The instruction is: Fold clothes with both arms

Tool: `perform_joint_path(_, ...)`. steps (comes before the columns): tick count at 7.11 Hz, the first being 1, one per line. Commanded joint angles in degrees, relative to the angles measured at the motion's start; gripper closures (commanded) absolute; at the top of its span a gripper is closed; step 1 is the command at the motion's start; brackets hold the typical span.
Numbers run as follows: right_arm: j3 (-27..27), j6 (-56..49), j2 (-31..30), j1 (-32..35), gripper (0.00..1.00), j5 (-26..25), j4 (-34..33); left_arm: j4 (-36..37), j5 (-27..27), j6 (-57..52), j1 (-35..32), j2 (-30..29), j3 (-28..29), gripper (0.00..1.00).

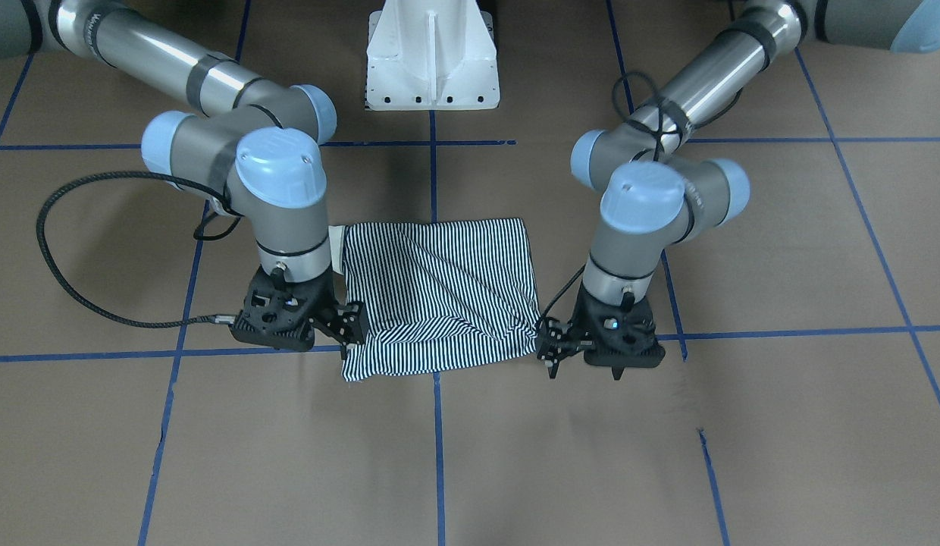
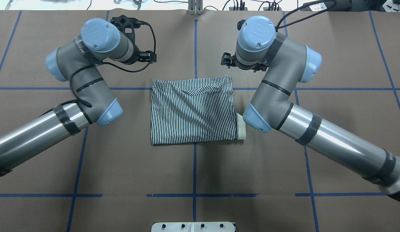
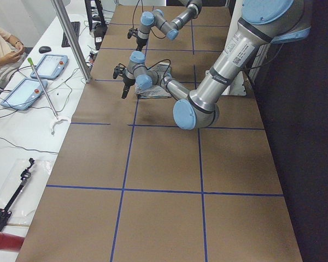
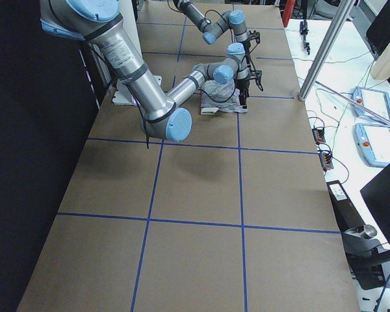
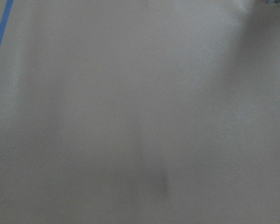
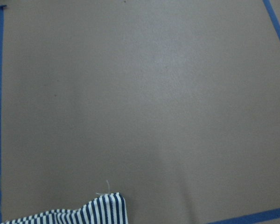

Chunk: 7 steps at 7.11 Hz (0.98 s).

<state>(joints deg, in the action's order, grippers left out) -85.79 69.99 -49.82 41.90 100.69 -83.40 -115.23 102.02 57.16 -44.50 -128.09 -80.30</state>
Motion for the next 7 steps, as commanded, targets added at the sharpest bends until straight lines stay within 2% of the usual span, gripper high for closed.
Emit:
perform_joint_path(1,-11.71,-9.53,-7.28,4.57,0.00,7.21,-6.02,11.29,3.09,-8.94,-2.06,7.31,-18.68,0.00)
perform_joint_path(2,-18.56,-20.40,-11.66,9.73,0.00,11.68,-12.69,18.30,6.58,-16.30,-6.08,9.33,-23.89,0.00)
perform_joint_path(3,-22.98,-32.16,-17.53,16.31,0.00,17.47,-15.80,22.72,8.87,-25.69,-10.64,12.75,-28.29,0.00)
perform_joint_path(5,-23.73,-58.86,-29.84,30.89,0.00,25.31,-15.91,23.47,15.71,-44.57,-22.67,21.09,-30.01,0.00)
perform_joint_path(6,-22.85,-69.27,-33.99,37.40,0.00,27.69,-16.26,22.78,17.67,-51.98,-27.34,25.65,-29.92,0.00)
perform_joint_path(7,-20.76,-74.16,-36.81,42.43,0.00,29.98,-16.27,22.77,20.56,-54.76,-32.26,28.22,-29.40,0.00)
